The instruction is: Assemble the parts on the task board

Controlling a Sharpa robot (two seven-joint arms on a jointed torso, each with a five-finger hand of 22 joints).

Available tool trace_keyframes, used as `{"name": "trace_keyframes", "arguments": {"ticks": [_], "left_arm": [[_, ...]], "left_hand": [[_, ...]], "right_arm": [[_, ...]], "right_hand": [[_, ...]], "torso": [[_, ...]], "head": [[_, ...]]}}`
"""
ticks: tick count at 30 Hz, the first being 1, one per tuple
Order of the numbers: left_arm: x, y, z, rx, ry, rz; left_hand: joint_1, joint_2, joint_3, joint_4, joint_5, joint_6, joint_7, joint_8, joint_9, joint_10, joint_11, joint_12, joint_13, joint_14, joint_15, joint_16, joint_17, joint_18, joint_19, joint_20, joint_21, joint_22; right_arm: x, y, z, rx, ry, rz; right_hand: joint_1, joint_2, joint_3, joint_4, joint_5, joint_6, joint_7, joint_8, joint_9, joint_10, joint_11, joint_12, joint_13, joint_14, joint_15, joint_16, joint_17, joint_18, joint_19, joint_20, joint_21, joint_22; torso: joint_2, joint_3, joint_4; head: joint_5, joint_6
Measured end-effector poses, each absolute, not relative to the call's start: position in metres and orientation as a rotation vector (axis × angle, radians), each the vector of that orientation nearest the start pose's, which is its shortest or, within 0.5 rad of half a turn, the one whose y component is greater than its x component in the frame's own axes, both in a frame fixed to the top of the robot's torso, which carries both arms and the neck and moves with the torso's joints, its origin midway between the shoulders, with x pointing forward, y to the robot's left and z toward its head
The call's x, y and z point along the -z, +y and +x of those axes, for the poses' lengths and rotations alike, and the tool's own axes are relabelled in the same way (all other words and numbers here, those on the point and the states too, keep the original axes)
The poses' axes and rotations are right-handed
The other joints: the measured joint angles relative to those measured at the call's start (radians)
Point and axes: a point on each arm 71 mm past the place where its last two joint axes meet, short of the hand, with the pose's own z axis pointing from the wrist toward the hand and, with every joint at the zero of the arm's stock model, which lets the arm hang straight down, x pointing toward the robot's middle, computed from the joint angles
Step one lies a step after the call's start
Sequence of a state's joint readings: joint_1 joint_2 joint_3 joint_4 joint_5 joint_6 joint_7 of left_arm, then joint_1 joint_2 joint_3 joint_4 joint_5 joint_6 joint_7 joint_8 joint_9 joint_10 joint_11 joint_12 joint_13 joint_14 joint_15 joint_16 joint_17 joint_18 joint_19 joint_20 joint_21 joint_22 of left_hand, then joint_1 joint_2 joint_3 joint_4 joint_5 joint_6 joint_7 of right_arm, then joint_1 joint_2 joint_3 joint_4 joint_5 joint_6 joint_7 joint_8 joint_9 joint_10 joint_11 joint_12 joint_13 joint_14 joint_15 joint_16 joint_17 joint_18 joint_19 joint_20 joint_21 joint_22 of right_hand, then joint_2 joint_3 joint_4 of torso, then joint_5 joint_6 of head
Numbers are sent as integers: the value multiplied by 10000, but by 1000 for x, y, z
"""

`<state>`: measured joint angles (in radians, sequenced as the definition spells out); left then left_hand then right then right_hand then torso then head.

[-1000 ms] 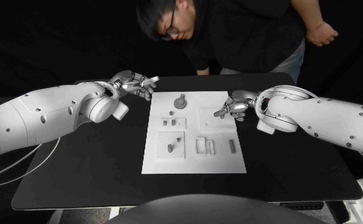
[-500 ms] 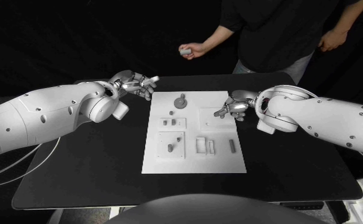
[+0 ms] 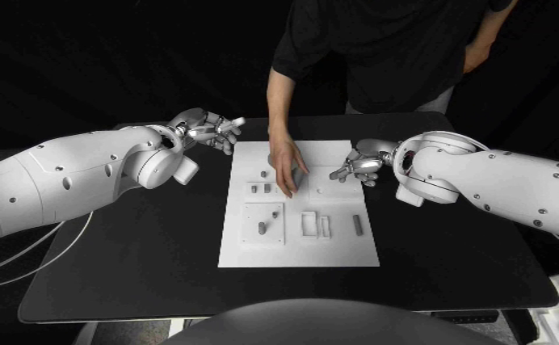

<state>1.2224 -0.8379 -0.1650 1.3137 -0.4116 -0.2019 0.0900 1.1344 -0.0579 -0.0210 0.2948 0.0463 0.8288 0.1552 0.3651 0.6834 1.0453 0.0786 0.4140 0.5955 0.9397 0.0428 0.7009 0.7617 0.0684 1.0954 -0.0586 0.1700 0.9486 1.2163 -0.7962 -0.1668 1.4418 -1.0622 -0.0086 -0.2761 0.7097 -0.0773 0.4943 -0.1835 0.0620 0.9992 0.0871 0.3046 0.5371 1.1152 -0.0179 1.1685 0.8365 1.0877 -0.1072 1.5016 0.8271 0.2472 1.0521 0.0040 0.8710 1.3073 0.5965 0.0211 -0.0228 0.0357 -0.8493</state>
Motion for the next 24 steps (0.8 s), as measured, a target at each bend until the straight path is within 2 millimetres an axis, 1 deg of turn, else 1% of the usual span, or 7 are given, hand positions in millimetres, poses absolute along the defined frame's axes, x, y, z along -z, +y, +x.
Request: {"name": "trace_keyframes", "arguments": {"ticks": [5,11,24], "left_arm": [[238,268,506,10381,18471,-8522],[238,268,506,10381,18474,-8523],[238,268,506,10375,18481,-8527]], "left_hand": [[0,0,0,0,0,0,0,0,0,0,0,0,-1,0,0,0,0,-8,0,0,0,0],[0,0,0,0,0,0,0,0,0,0,0,0,-1,0,0,0,-2,94,-1,1,0,0],[38,-38,-54,-2,0,0,0,0,-9,0,0,0,-1,0,0,0,-8,88,-1,1,0,0]], "right_arm": [[255,-210,476,-5862,22332,1505],[255,-210,476,-5863,22337,1500],[255,-210,476,-5862,22347,1494]], "right_hand": [[0,0,0,0,0,0,0,0,0,0,0,0,0,3,-2,0,0,-1,0,0,0,0],[0,0,0,0,0,-30,27,0,0,0,0,0,0,27,-21,0,0,0,0,0,0,0],[0,0,0,0,0,-11,51,0,1,0,0,0,0,32,-15,0,1,-1,0,0,0,0]], "torso": [[1,0,1],[1,-2,1],[1,-5,3]], "head": [[-5,2],[-7,8],[-22,16]]}}
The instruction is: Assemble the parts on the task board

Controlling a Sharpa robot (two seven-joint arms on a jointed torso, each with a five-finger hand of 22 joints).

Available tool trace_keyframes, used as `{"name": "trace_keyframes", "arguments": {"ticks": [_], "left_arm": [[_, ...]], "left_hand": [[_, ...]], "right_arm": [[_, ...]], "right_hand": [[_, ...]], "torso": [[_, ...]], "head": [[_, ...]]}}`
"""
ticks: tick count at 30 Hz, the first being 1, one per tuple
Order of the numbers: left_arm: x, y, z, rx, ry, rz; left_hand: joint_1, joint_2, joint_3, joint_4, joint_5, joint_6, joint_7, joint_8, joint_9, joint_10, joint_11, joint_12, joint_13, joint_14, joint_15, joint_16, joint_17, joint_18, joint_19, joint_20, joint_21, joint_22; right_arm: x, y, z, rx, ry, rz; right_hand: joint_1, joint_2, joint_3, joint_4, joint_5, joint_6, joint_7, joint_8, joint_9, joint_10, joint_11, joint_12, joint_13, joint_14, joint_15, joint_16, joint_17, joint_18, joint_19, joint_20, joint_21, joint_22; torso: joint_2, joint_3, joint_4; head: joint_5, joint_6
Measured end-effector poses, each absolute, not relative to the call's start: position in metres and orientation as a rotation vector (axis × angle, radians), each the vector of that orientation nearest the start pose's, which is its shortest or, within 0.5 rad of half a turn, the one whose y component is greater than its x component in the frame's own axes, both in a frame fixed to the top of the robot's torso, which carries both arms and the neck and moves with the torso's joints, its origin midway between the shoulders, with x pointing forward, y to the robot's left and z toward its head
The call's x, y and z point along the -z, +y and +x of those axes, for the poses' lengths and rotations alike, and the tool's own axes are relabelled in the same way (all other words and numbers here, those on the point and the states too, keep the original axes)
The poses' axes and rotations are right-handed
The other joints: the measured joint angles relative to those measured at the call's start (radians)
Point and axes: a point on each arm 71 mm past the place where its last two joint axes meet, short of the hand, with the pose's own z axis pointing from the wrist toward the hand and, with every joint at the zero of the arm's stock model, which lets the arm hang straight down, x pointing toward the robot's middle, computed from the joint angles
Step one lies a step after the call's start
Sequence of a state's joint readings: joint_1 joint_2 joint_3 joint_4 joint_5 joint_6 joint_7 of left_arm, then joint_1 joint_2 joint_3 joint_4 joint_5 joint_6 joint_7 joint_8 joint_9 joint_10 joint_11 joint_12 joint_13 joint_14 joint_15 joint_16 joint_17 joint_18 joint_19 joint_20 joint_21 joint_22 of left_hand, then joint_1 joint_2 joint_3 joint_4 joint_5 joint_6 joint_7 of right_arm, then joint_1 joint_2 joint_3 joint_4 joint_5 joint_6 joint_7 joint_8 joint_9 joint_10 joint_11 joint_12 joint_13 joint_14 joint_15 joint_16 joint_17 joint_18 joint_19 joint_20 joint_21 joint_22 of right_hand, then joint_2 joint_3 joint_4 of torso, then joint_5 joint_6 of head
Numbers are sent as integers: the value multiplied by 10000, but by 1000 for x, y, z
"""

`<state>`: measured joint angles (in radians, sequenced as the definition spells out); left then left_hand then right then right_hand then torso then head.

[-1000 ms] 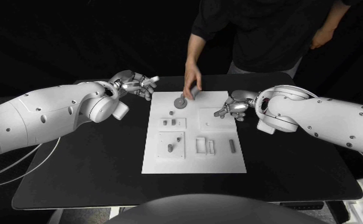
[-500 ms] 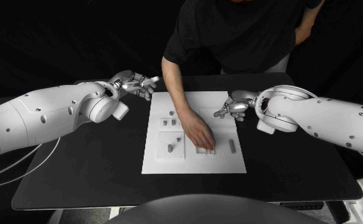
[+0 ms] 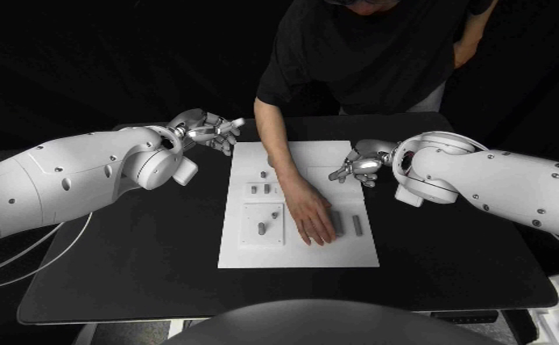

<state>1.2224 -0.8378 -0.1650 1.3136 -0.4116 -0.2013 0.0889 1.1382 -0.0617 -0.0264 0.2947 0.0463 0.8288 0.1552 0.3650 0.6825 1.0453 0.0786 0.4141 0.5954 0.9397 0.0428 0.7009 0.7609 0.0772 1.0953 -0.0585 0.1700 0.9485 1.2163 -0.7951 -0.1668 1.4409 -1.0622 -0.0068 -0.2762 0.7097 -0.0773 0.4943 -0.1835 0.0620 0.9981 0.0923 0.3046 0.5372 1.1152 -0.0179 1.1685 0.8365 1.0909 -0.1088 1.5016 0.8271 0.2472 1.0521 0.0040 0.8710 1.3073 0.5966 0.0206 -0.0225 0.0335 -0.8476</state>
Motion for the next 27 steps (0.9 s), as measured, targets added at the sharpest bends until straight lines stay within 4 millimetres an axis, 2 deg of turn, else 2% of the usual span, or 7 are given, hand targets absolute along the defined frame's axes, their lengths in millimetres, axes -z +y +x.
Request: {"name": "trace_keyframes", "arguments": {"ticks": [18,21,22,24,27], "left_arm": [[238,268,506,10371,18487,-8531],[238,268,506,10366,18485,-8533],[238,268,506,10366,18484,-8534],[238,268,506,10365,18483,-8534],[238,268,506,10367,18483,-8532]], "left_hand": [[40,39,-13,13,0,0,0,0,-9,0,0,0,0,0,0,-1,-8,-72,0,0,-40,0],[40,39,-23,23,0,0,0,0,-9,0,0,0,-1,0,0,-1,-8,-74,0,0,-40,0],[40,39,-23,23,0,0,0,0,-9,0,0,0,-1,0,0,-1,-8,-75,0,0,-40,0],[40,39,-23,23,0,0,0,0,-9,0,0,0,0,0,0,-1,-8,-77,0,0,-40,0],[40,39,-23,23,0,0,0,0,-8,0,0,0,-1,0,0,-1,-8,-79,0,0,-40,0]], "right_arm": [[257,-211,475,-5623,22606,1433],[258,-210,473,-5383,22856,1339],[258,-209,472,-5304,22931,1312],[259,-208,470,-5095,23095,1257],[260,-208,469,-4772,23270,1234]], "right_hand": [[0,0,8,-47,0,9,-11,-37,0,0,0,0,0,10,18,-34,0,0,0,0,0,0],[17,-18,43,-101,13,-37,33,-86,0,0,0,-40,1,-16,-4,-49,0,0,0,0,-39,0],[31,-31,54,-113,61,-46,42,-87,0,0,0,-40,0,-31,-16,-49,-1,-1,0,0,-39,0],[42,-42,76,-174,506,-47,42,-87,0,0,0,-40,0,-42,-11,-49,0,-2,0,0,-39,0],[42,-42,69,-181,658,-48,42,-87,0,0,0,-40,1,-45,-9,-49,0,-2,-1,0,-39,0]], "torso": [[0,0,-2],[-1,-2,-3],[-1,-4,-4],[-1,-4,-5],[-2,-4,-9]], "head": [[-9,-6],[-9,-5],[-9,-5],[-8,-3],[-8,1]]}}
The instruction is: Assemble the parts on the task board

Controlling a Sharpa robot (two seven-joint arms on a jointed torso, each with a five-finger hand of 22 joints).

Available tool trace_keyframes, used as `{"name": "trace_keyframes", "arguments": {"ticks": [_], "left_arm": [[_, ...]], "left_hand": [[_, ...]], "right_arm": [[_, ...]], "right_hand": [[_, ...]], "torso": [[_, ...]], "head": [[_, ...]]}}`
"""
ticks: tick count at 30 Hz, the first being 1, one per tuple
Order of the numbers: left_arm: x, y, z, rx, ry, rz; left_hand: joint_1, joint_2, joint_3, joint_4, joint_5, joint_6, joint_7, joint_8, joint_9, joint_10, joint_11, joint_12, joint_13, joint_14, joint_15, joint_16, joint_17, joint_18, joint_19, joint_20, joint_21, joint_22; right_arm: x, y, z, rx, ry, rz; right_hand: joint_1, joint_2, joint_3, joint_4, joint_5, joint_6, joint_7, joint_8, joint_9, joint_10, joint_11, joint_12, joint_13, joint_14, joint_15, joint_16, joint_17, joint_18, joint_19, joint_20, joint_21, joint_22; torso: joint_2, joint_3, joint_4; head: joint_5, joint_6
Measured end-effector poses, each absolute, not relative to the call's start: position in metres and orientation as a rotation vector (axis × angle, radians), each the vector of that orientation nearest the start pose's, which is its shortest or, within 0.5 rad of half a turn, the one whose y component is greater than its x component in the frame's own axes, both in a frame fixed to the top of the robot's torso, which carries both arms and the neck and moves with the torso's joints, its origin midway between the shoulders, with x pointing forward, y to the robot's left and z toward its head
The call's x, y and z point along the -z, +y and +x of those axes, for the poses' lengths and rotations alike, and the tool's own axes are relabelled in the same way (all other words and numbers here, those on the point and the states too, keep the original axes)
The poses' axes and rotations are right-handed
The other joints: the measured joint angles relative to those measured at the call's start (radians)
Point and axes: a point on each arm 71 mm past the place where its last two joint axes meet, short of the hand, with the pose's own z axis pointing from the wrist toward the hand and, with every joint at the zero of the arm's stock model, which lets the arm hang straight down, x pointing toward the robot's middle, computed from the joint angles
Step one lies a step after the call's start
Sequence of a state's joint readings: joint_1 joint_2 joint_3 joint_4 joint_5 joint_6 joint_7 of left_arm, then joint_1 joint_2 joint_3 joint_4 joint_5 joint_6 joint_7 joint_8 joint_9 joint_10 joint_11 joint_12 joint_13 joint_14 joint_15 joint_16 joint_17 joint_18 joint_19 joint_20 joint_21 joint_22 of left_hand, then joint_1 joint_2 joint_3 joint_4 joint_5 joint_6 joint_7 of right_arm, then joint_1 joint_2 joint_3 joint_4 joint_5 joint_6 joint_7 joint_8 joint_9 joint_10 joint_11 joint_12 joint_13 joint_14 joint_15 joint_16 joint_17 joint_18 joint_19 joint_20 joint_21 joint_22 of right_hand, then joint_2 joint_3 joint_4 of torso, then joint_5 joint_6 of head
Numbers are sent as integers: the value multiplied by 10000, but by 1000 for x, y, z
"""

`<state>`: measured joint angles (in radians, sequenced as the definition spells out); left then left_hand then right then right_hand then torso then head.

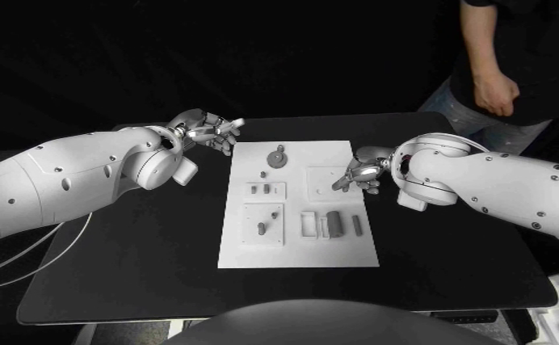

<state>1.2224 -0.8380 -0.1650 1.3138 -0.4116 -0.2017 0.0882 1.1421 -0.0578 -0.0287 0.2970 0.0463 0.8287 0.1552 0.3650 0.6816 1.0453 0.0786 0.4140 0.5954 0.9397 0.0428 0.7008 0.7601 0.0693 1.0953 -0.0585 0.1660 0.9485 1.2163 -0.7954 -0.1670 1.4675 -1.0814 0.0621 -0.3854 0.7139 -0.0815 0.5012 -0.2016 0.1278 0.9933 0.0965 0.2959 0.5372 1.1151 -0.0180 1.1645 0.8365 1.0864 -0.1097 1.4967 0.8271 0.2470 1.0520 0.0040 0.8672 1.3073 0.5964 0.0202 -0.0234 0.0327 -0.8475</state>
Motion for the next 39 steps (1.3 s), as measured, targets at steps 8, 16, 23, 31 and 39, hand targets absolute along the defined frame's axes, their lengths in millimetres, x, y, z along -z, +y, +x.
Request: {"name": "trace_keyframes", "arguments": {"ticks": [8,16,23,31,39], "left_arm": [[238,268,506,10367,18468,-8531],[238,269,506,10356,18458,-8535],[238,269,506,10355,18443,-8531],[238,269,506,10364,18441,-8525],[238,268,506,10370,18442,-8523]], "left_hand": [[0,0,-27,-27,0,0,0,0,0,0,0,0,0,0,0,0,0,-12,0,0,0,0],[0,0,-60,5,0,0,0,0,-9,0,0,0,0,0,0,0,-3,-26,0,0,0,0],[-125,-21,-130,-6,0,0,0,0,-37,0,0,0,0,0,0,0,-15,88,5,-5,-40,0],[-147,-40,-130,-6,0,0,0,38,-38,0,0,0,0,0,0,0,-26,83,40,-39,-40,-11],[-226,-42,-130,-7,0,0,0,38,-48,0,0,0,0,0,-1,0,-26,58,40,-38,-40,-11]], "right_arm": [[261,-208,467,-4149,23485,1294],[265,-208,462,-3632,23871,1263],[269,-205,459,-3365,24117,1174],[278,-199,455,-3069,24407,922],[285,-198,453,-2825,24651,739]], "right_hand": [[-3,-3,0,0,0,-60,25,-59,0,-5,6,0,9,-12,12,0,0,-1,0,0,0,0],[-431,-431,32,367,-671,-396,176,-301,-84,-273,273,-107,32,-277,172,-107,0,14,-285,139,-165,0],[-621,-621,230,765,-698,-536,253,-358,-85,-377,305,-106,77,-403,233,-107,28,85,-394,176,-200,0],[-621,-620,261,901,-698,-564,257,-367,-85,-377,305,-106,91,-413,243,-106,39,83,-394,177,-199,0],[-621,-620,302,941,-697,-583,262,-367,-84,-377,305,-106,98,-420,249,-106,38,80,-394,177,-199,0]], "torso": [[-1,0,3],[-4,0,3],[-9,-2,3],[-1,0,6],[3,4,11]], "head": [[-5,6],[-17,-4],[-33,11],[-39,7],[-46,-21]]}}
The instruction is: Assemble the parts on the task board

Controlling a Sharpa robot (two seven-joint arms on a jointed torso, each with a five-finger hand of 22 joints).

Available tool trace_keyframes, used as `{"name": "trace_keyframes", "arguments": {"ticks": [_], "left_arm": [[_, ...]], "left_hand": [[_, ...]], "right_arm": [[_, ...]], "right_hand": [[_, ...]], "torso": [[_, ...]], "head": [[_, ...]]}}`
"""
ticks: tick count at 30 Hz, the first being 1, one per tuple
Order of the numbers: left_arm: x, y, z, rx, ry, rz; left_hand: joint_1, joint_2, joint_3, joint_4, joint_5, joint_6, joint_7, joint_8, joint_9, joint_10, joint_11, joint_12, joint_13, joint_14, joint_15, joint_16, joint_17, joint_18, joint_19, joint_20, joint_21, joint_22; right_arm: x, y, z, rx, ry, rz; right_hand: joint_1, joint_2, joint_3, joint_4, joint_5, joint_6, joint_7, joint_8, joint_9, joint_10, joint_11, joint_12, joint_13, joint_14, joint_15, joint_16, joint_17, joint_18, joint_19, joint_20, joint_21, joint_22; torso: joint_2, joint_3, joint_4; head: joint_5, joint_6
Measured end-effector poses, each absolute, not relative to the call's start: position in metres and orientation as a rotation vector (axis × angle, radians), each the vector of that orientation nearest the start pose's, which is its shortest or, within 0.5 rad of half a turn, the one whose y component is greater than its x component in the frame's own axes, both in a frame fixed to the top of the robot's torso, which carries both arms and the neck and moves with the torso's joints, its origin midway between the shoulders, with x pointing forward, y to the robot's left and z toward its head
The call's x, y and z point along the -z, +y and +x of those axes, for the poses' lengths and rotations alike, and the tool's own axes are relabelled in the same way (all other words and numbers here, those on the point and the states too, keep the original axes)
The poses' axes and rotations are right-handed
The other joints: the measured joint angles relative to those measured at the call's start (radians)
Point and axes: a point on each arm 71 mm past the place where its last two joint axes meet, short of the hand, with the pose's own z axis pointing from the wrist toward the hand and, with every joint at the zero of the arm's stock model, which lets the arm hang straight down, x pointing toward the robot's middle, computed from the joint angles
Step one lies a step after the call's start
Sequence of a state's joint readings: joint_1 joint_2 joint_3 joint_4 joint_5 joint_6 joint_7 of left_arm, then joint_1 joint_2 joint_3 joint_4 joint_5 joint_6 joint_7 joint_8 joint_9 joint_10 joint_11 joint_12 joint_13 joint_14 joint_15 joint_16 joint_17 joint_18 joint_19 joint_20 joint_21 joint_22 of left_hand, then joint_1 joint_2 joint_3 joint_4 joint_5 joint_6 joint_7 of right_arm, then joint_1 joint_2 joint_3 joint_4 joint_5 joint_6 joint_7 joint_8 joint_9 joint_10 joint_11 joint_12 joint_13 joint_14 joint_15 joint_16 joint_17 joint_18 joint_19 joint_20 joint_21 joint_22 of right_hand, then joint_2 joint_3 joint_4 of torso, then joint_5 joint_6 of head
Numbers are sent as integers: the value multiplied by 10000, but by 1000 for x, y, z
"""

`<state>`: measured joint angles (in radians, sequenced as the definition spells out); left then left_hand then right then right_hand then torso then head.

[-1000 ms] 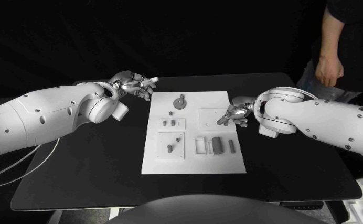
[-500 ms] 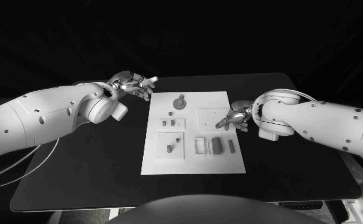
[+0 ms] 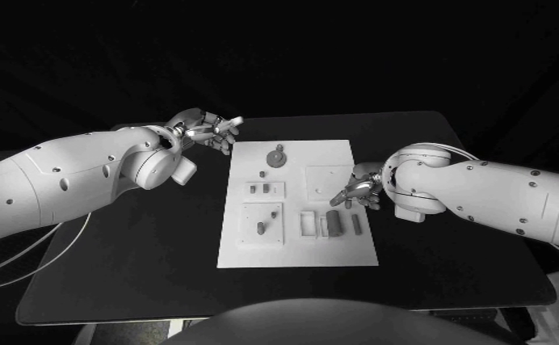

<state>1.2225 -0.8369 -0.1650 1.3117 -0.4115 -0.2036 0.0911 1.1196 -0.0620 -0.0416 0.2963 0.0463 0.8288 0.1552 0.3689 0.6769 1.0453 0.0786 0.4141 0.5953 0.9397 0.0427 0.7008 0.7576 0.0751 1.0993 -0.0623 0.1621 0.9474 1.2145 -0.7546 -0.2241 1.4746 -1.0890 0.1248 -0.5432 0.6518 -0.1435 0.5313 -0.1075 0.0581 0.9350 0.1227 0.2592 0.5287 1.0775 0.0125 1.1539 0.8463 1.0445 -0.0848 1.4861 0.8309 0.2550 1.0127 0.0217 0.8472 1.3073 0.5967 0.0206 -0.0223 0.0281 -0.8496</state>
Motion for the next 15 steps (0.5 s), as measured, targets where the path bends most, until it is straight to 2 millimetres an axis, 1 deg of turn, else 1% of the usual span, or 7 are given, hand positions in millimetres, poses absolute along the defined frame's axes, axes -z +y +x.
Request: {"name": "trace_keyframes", "arguments": {"ticks": [6,15], "left_arm": [[238,268,506,10369,18441,-8524],[238,268,506,10383,18445,-8518]], "left_hand": [[0,0,0,0,0,0,0,0,1,0,0,0,0,0,0,0,0,-47,0,0,0,-4],[-39,-39,0,0,0,0,0,0,-8,0,0,0,0,0,0,0,-8,-54,34,35,0,-9]], "right_arm": [[288,-194,451,-2812,24811,565],[298,-188,449,-2734,24979,436]], "right_hand": [[0,0,0,0,0,0,-1,0,12,0,0,0,9,-1,2,0,9,-3,0,0,0,0],[0,1,0,0,0,-18,-19,0,26,0,0,0,19,-15,17,0,8,-9,0,0,0,0]], "torso": [[1,1,0],[1,2,-1]], "head": [[16,-26],[12,-36]]}}
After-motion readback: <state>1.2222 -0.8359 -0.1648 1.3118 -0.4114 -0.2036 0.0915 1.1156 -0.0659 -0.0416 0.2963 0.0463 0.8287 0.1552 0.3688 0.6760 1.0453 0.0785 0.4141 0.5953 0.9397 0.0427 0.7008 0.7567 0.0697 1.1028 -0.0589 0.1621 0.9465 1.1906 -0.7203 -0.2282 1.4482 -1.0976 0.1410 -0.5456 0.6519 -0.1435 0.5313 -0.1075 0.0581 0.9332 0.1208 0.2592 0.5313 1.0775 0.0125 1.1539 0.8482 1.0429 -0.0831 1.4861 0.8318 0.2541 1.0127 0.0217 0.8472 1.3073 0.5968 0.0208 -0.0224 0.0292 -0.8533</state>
